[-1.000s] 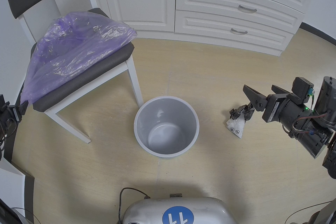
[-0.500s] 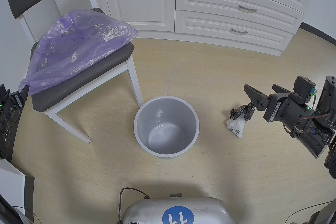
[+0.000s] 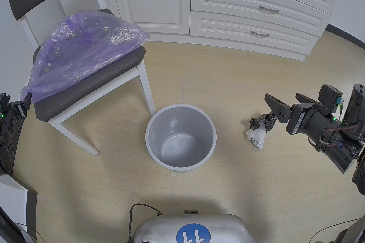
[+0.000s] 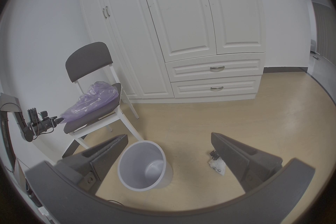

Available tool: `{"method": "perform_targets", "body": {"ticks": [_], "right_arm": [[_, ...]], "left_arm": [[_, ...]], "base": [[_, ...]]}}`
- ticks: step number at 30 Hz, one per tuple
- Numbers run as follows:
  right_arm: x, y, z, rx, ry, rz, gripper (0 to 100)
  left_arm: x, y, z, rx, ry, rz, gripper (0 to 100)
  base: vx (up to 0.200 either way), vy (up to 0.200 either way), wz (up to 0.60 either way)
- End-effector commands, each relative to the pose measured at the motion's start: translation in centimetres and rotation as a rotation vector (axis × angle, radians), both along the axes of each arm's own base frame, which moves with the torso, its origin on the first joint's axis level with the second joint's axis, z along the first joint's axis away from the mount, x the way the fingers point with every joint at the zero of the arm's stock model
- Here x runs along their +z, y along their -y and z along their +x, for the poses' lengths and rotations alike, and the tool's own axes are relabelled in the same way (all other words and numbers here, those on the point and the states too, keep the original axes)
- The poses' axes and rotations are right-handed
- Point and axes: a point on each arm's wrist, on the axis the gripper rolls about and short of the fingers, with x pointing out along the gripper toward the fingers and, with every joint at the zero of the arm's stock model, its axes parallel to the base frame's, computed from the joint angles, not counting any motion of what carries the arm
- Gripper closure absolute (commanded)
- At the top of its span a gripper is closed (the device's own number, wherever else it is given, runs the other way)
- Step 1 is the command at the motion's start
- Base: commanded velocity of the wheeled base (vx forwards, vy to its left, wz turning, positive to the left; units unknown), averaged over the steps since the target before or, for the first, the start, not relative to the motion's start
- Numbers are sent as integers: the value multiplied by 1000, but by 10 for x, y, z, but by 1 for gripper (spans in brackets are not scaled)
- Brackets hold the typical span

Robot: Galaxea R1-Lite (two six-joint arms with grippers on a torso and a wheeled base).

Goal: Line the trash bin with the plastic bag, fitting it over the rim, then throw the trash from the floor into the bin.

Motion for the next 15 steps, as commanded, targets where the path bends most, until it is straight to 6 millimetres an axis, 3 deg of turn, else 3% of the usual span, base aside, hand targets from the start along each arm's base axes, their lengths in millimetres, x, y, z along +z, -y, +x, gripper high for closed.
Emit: {"method": "perform_targets", "body": {"ticks": [1, 8, 9, 15], "right_arm": [[1, 0, -1, 0, 3, 2, 0], [-1, 0, 0, 0, -2, -1, 0], [0, 0, 0, 0, -1, -1, 0], [-1, 0, 0, 1, -2, -3, 0]], "left_arm": [[-6, -1, 3, -4, -3, -2, 0], [-5, 0, 2, -6, 12, 1, 0], [-5, 0, 2, -5, 12, 1, 100], [-3, 1, 2, -9, 17, 4, 100]], "base": [[0, 0, 0], [0, 0, 0], [0, 0, 0], [0, 0, 0]]}}
